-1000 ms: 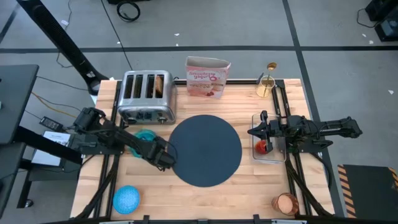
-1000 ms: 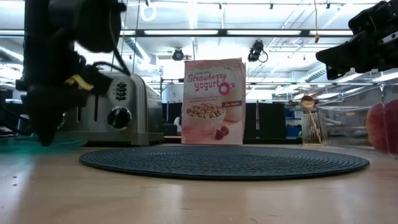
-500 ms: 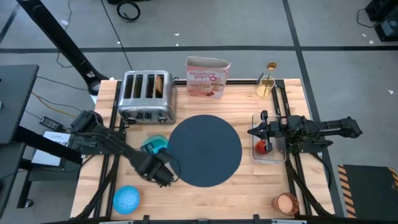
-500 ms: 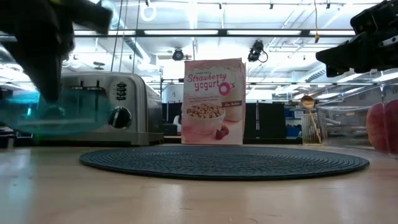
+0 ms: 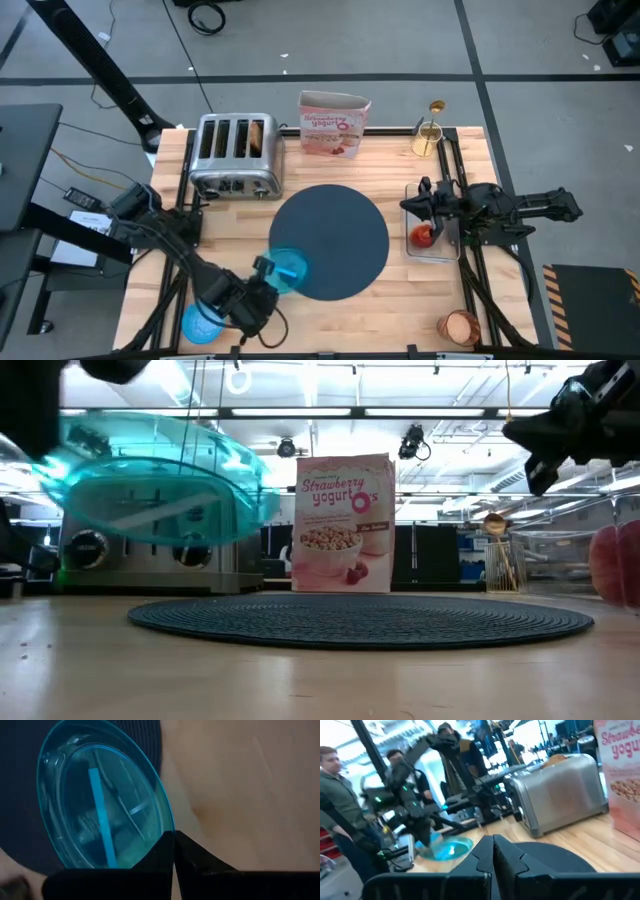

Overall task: Arrange a breakfast setting
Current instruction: Put the blue plate on blue table table mat

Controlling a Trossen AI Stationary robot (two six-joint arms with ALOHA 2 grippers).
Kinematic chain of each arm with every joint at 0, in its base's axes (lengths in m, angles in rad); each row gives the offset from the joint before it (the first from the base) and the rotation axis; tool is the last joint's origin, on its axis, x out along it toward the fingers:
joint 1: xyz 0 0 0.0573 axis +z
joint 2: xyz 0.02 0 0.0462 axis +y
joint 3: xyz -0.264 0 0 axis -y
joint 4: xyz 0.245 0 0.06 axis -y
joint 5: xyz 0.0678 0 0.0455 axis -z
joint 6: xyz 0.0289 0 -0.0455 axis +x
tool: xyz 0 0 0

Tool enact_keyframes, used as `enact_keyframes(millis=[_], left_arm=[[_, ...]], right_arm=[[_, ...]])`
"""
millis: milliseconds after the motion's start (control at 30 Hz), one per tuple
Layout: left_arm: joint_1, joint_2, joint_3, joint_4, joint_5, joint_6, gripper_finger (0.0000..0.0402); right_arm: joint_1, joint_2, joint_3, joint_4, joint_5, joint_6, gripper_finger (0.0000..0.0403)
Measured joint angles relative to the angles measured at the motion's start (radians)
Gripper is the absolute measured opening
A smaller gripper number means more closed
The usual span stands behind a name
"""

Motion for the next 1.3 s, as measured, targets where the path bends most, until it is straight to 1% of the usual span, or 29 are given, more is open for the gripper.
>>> enact_keyframes(millis=[67, 167, 333, 433, 633, 1000, 1200, 1300], left_arm=[[0.013, 0.027, 0.001, 0.039, -0.001, 0.068, 0.0011], [0.033, 0.071, -0.001, 0.035, -0.002, 0.098, 0.0011], [0.074, 0.127, -0.001, 0.102, -0.004, 0.173, 0.0011], [0.095, 0.142, -0.001, 0.111, 0.016, 0.176, 0.0011], [0.124, 0.153, -0.015, 0.145, 0.013, 0.170, 0.0011], [0.133, 0.180, -0.014, 0.152, 0.094, 0.169, 0.0011], [0.139, 0.189, -0.014, 0.158, 0.104, 0.169, 0.0011], [0.144, 0.191, -0.014, 0.142, 0.142, 0.169, 0.0011]], right_arm=[[0.000, 0.000, 0.000, 0.016, -0.004, -0.002, 0.0014], [0.000, 0.000, 0.000, 0.024, -0.005, -0.004, 0.0014], [0.000, 0.000, 0.000, 0.026, -0.031, -0.006, 0.0014], [0.000, 0.000, 0.000, 0.025, -0.043, 0.003, 0.0014], [0.000, 0.000, 0.000, 0.027, -0.055, 0.028, 0.0014], [0.001, 0.000, 0.000, 0.033, -0.073, 0.082, 0.0014], [0.001, 0.000, 0.000, 0.035, -0.086, 0.083, 0.0014], [0.001, 0.000, 0.000, 0.041, -0.086, 0.082, 0.0014]])
